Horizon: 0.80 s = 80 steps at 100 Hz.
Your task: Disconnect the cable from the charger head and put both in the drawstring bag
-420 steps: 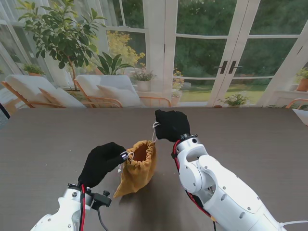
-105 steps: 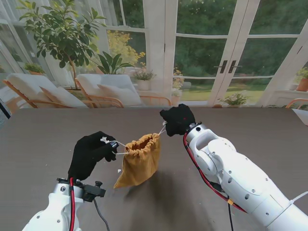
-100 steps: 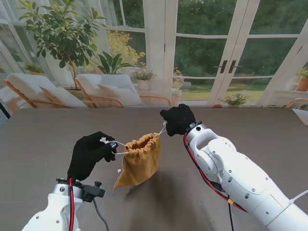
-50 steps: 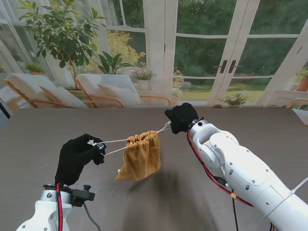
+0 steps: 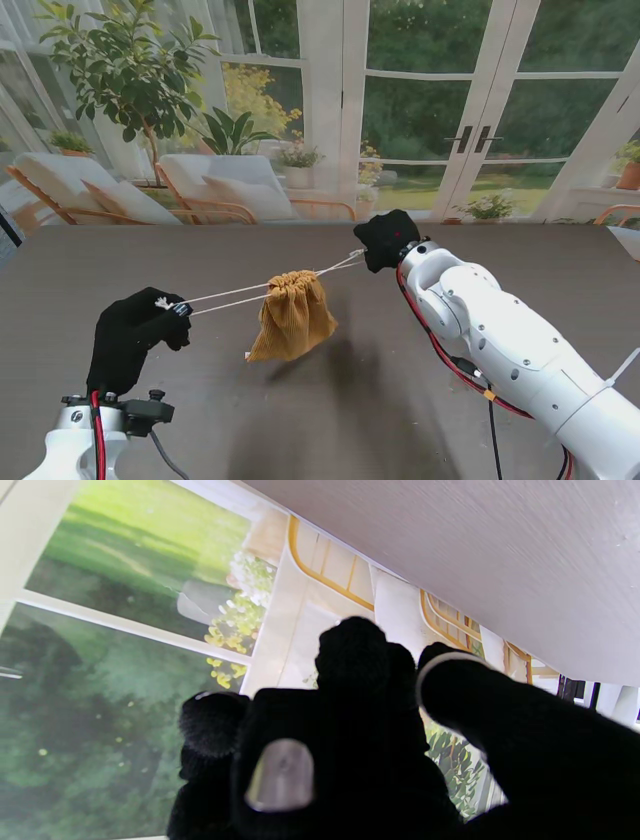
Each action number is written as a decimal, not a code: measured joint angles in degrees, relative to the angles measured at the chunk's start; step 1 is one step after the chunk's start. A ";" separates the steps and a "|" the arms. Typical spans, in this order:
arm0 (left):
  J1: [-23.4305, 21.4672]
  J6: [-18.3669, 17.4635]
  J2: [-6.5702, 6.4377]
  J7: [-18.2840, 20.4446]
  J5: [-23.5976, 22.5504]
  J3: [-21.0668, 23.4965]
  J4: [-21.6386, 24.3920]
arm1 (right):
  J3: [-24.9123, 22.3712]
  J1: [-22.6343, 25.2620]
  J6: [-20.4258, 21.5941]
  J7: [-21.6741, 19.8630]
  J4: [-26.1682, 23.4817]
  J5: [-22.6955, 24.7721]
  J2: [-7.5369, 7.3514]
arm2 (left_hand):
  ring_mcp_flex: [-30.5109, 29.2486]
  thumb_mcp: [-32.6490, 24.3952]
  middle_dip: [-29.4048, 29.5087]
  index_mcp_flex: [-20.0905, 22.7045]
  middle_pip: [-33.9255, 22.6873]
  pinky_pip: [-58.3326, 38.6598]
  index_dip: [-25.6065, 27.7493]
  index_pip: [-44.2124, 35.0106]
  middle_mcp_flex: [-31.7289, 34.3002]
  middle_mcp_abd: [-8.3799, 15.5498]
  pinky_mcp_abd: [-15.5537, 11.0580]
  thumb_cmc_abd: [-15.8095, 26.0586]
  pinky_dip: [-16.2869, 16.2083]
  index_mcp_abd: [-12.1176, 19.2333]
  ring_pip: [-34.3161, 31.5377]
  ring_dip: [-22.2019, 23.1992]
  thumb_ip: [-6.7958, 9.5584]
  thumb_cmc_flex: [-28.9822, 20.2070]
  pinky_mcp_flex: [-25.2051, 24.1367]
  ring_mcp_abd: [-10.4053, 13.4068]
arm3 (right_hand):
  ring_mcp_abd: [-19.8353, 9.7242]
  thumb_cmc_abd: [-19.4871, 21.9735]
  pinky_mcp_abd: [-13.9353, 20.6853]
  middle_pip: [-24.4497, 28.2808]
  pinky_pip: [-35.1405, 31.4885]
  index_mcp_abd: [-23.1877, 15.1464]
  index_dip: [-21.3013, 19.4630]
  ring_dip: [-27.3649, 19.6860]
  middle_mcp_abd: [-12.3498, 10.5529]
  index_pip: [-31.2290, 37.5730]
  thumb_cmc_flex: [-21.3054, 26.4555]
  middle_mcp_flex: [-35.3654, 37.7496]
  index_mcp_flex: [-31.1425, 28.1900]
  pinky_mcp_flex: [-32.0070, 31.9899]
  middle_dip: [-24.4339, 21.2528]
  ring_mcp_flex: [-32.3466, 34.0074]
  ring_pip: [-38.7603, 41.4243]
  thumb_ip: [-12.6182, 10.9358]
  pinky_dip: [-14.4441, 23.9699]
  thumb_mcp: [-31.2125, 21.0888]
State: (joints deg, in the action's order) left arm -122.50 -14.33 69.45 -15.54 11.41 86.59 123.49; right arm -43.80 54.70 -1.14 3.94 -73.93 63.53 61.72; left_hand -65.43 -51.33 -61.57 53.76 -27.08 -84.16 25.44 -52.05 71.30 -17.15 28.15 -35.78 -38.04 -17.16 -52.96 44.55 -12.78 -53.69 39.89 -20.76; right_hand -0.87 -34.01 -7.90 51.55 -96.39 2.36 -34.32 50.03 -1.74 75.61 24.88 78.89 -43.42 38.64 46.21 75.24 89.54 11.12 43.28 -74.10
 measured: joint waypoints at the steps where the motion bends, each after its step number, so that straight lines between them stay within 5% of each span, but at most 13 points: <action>1: -0.04 0.03 0.00 0.01 0.02 0.05 0.00 | 0.01 -0.03 -0.01 0.00 0.05 -0.01 0.00 | 0.00 0.00 0.00 0.00 0.00 0.00 0.00 0.00 0.00 0.00 0.00 0.00 0.00 0.00 0.00 0.02 0.00 0.00 0.00 0.00 | 0.00 0.00 0.00 0.00 0.00 0.00 0.00 0.00 0.00 0.00 -0.03 0.00 0.00 0.00 0.00 0.00 0.00 0.00 0.00 0.00; 80: 0.15 4.03 0.02 0.20 0.03 0.31 -0.09 | 0.22 -1.00 0.10 -0.12 2.30 -0.38 -0.05 | 0.06 0.01 -0.69 -0.08 -0.07 0.00 -0.49 0.07 0.00 0.02 -0.01 -0.50 0.65 0.01 0.00 0.79 0.00 -0.27 -0.28 0.00 | -0.01 0.02 0.08 -0.46 0.00 -0.27 0.00 0.00 -0.02 0.00 -0.56 0.00 0.02 0.00 0.06 0.00 -0.30 0.00 0.00 1.25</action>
State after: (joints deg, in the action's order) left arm -122.35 -10.30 69.47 -15.34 11.44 86.90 123.40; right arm -43.59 53.70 -1.04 3.82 -71.62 63.14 61.66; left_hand -65.37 -51.33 -62.26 53.69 -27.14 -84.16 24.95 -51.98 71.30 -17.13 28.13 -36.28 -37.39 -17.15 -52.96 45.34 -12.78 -53.97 39.61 -20.76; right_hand -0.88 -33.99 -7.82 51.09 -96.39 2.09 -34.33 50.03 -1.76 75.61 24.32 78.89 -43.39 38.64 46.27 75.24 89.24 11.12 43.28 -72.84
